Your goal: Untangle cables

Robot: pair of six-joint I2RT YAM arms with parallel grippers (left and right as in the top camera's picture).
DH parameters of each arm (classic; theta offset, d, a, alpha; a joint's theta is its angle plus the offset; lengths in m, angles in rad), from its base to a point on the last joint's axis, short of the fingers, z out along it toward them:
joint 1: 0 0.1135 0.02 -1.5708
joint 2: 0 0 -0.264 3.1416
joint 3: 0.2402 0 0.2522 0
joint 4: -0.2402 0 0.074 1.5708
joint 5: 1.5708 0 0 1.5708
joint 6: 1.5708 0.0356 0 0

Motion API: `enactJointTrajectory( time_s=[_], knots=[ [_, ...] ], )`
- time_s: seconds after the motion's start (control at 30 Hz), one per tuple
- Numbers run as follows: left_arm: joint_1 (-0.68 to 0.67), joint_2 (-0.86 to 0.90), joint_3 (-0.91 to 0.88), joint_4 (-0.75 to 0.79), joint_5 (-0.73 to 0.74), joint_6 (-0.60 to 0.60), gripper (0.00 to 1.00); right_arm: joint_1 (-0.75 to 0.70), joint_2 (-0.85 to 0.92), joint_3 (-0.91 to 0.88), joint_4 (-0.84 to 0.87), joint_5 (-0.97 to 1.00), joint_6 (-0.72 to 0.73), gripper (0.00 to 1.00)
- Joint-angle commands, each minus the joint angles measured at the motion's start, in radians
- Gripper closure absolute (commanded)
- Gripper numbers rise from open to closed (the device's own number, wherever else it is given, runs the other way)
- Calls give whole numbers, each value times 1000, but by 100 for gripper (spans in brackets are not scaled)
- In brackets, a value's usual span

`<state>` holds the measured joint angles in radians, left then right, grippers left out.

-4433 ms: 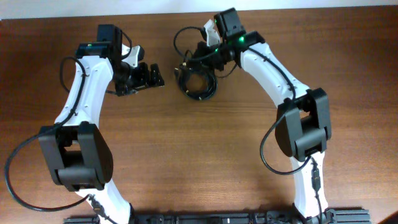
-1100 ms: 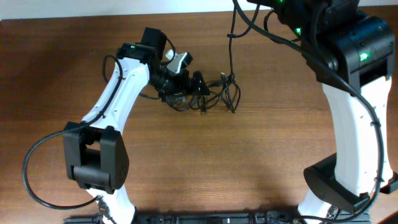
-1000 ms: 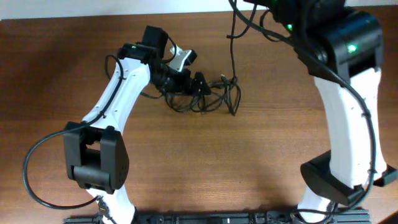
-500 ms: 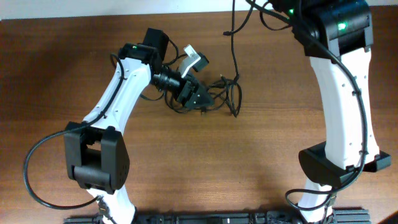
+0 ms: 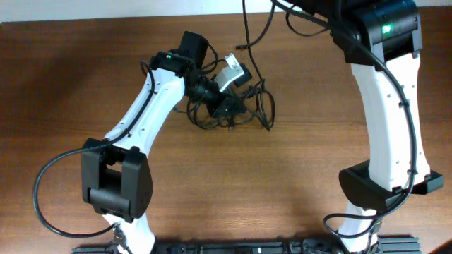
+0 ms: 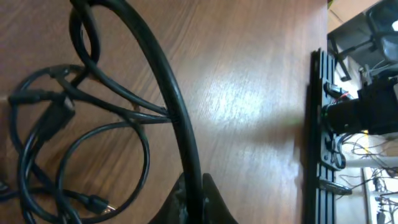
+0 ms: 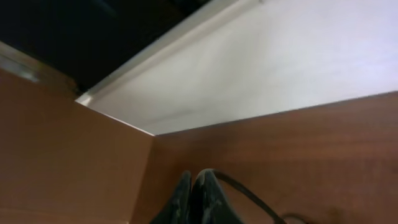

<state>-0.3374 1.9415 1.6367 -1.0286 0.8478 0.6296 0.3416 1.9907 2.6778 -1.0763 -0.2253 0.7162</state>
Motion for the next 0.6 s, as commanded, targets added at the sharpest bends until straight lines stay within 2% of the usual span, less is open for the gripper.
enactJointTrajectory(
  time_s=[0.0,0.1,0.2,0.27,0.37,0.4,0.47,0.5,0.53,0.57],
  knots=[
    [31,10,48,-13,4,-135,100,-56,-2,2,-113,136,6,96],
    [74,6,126,-75,156,-169,100,-132,-2,2,-281,223,0,96],
    [109,-7,246,-113,444,-169,100,-183,10,2,-420,223,-26,96],
    [116,-28,329,-109,628,-169,100,-192,32,-6,-487,231,-113,96],
    [116,-46,452,-110,726,-173,100,-192,78,-21,-555,232,-144,91],
    [116,-51,512,-108,726,-212,100,-192,103,-25,-577,231,-144,85],
    [116,-52,634,-81,726,-299,100,-190,150,-39,-612,221,-144,46],
    [116,-52,674,-51,723,-338,100,-190,166,-46,-622,206,-150,36],
    [116,-52,727,1,686,-421,100,-190,181,-65,-621,144,-215,30],
    [116,-52,764,39,583,-515,100,-190,189,-81,-622,89,-263,28]
  ],
)
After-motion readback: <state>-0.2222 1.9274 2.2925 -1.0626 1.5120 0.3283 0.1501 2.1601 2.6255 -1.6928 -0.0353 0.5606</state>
